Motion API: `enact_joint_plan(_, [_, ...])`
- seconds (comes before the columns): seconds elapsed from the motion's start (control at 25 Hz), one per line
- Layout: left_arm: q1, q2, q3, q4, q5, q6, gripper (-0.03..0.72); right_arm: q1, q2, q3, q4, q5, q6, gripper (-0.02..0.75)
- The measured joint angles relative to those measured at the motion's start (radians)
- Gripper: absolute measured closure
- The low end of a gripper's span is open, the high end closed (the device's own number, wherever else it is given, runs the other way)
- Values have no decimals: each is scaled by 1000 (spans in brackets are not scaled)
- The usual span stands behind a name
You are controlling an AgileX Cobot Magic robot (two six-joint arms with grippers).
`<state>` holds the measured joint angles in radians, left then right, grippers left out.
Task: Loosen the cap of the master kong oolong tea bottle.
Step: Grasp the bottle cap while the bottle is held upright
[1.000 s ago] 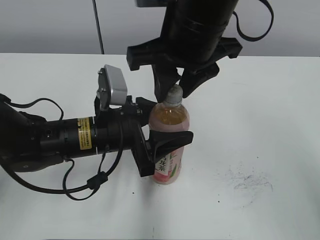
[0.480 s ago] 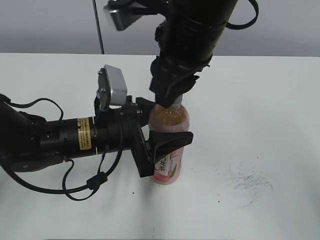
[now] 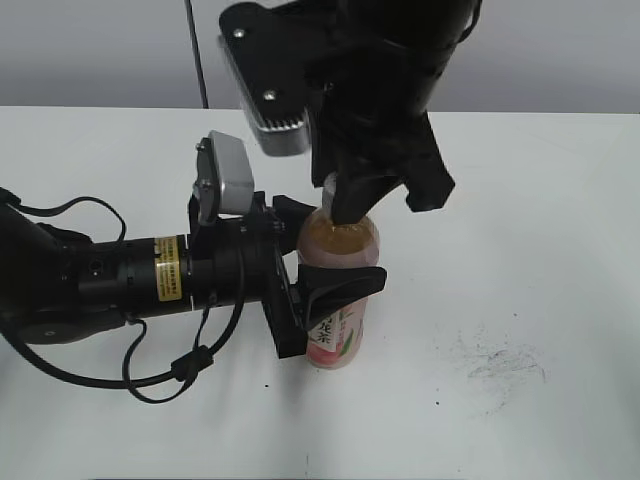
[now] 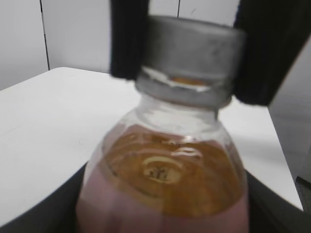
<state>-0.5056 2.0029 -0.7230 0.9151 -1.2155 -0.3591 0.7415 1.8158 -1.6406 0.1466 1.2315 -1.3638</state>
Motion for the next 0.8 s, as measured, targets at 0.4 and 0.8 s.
enact_joint_plan(0.4, [0,0,0,-1,1,1,240,0,0,0,0,13,-850,458])
enact_joint_plan(0.8, [-1,0,0,-7,2,-4,240,1,0,-1,-24,10,-887,448])
